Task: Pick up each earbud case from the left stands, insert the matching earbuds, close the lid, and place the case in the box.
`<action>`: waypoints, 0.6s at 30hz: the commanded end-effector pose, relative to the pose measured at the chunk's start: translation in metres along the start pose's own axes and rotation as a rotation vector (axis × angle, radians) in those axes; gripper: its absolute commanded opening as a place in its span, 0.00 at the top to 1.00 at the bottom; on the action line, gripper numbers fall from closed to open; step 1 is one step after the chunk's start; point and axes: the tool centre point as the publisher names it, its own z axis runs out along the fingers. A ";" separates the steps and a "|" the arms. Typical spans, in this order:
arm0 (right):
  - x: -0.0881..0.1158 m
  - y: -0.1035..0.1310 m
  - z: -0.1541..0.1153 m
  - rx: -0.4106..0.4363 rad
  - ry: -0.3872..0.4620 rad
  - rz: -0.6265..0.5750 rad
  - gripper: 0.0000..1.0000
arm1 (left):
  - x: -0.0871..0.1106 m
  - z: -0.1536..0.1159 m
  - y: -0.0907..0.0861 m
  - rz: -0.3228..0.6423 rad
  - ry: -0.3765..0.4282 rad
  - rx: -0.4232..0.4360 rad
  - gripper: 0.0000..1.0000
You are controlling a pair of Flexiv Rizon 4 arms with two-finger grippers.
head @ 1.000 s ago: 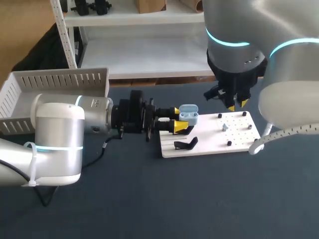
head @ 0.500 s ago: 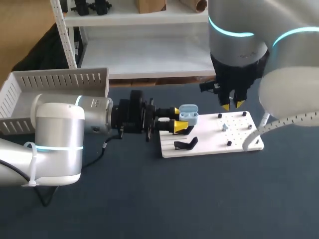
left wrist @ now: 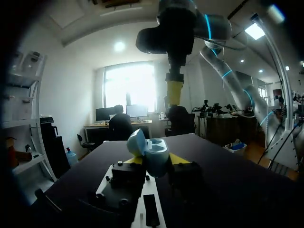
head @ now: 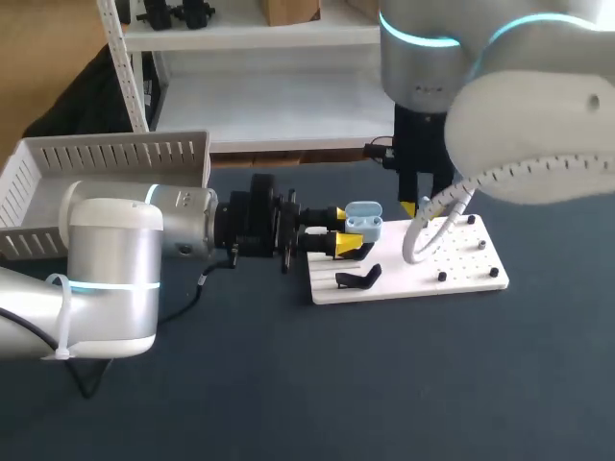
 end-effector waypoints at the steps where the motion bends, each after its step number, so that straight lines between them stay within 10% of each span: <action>1: -0.003 0.002 -0.001 0.005 0.011 -0.001 1.00 | 0.001 0.000 0.001 0.002 -0.003 0.000 1.00; 18: -0.006 0.037 -0.002 0.077 0.046 0.315 1.00 | 0.001 0.000 0.001 0.002 -0.003 0.000 1.00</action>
